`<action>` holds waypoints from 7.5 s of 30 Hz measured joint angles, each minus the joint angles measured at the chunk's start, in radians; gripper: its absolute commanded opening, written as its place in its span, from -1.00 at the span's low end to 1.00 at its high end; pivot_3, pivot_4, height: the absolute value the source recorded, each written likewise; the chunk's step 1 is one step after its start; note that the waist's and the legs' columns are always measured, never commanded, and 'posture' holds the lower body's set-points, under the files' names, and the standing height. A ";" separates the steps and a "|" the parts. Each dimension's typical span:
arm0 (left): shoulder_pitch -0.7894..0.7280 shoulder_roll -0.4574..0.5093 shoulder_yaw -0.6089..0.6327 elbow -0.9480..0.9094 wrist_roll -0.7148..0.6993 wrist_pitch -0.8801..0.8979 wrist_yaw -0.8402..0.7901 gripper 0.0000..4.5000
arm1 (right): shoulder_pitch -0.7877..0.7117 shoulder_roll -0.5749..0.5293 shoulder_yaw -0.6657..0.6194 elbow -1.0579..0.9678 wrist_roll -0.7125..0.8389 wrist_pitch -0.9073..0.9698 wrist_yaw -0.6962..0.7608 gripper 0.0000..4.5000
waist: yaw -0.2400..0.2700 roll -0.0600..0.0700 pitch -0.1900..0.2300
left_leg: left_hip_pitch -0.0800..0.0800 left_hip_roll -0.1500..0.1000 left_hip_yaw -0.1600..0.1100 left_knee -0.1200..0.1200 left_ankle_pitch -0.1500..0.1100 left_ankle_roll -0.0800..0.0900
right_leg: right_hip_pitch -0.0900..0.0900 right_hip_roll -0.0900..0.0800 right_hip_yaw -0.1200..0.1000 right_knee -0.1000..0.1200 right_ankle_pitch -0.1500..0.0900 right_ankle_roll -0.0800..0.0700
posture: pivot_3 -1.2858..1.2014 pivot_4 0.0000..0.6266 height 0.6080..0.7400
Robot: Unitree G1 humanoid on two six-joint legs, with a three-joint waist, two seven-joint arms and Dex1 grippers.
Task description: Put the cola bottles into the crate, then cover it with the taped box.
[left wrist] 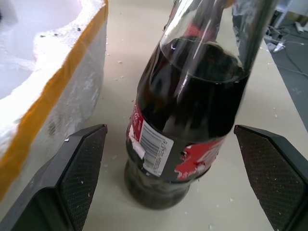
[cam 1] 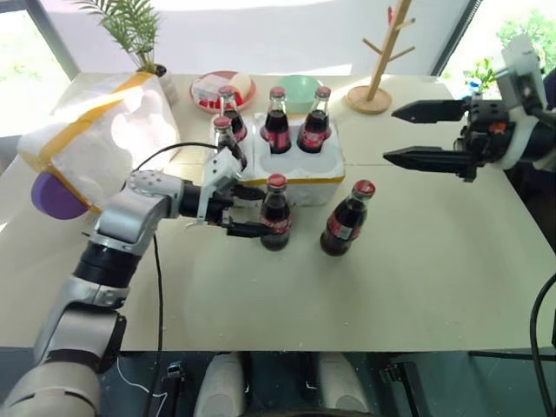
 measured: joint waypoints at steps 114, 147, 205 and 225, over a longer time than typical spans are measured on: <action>0.059 0.529 0.359 -0.277 -0.341 0.302 -0.134 1.00 | 0.300 0.319 0.003 -0.203 0.098 0.077 -0.343 0.23 | -0.029 0.003 0.003 | 0.000 0.000 -0.009 0.000 0.001 -0.002 | 0.001 0.001 -0.001 0.001 0.000 0.001 | 0.03 -0.52 1.00; 0.179 0.503 0.467 -0.323 -0.385 0.314 0.036 1.00 | -0.057 0.389 0.114 0.166 -0.223 -0.040 -0.376 0.99 | -0.019 0.003 0.003 | -0.016 0.000 -0.003 0.001 0.005 -0.008 | -0.016 0.000 -0.001 0.005 0.000 0.000 | 0.03 -0.52 1.00; -0.292 0.557 0.136 0.871 0.512 -0.489 0.143 -0.69 | 0.380 -0.023 -0.233 -0.196 0.148 0.109 -0.179 1.00 | 0.005 -0.001 0.000 | -0.015 0.000 0.003 0.003 0.001 -0.002 | -0.017 -0.001 0.001 0.007 0.000 0.000 | 0.03 -0.52 1.00; -0.222 0.400 0.081 0.352 0.846 -1.046 0.828 -0.69 | 0.391 -0.033 -0.236 -0.181 0.150 0.105 -0.199 1.00 | 0.001 -0.001 -0.001 | -0.013 -0.001 0.004 0.004 0.001 -0.002 | -0.016 -0.002 0.002 0.008 0.001 0.001 | 0.03 -0.52 1.00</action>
